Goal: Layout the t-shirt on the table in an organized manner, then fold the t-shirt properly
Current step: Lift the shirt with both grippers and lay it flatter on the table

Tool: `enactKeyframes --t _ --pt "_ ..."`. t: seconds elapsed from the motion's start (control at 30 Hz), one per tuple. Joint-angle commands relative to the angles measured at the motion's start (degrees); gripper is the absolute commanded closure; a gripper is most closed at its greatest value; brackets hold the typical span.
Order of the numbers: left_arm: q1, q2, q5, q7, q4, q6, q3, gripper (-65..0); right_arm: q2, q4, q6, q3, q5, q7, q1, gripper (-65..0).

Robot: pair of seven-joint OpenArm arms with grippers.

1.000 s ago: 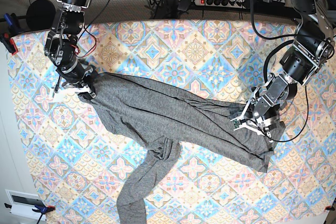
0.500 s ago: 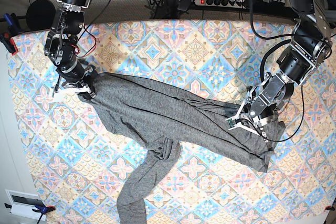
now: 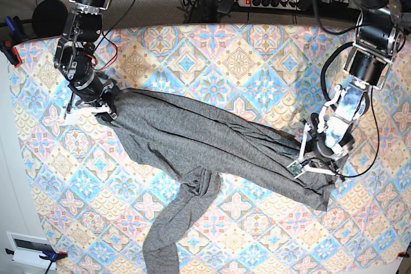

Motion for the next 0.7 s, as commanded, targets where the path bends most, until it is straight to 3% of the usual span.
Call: enactKeyframes --t 0.0,0.4,0.67 --pt "-0.73 -1.08 0.7 -0.12 2.07 0.62 -2.14 0.0 0.62 1.86 0.42 0.15 0.84 0.7 0.8 0.0" --pt "10.35 -5.65 0.43 -0.12 16.31 0.62 -23.06 0.0 0.97 11.44 0.42 0.76 0.84 0.61 1.06 0.0" --pt "13.78 -8.29 0.43 -0.12 24.58 0.53 -35.72 0.0 4.31 11.44 0.42 1.9 0.84 0.96 1.15 0.0"
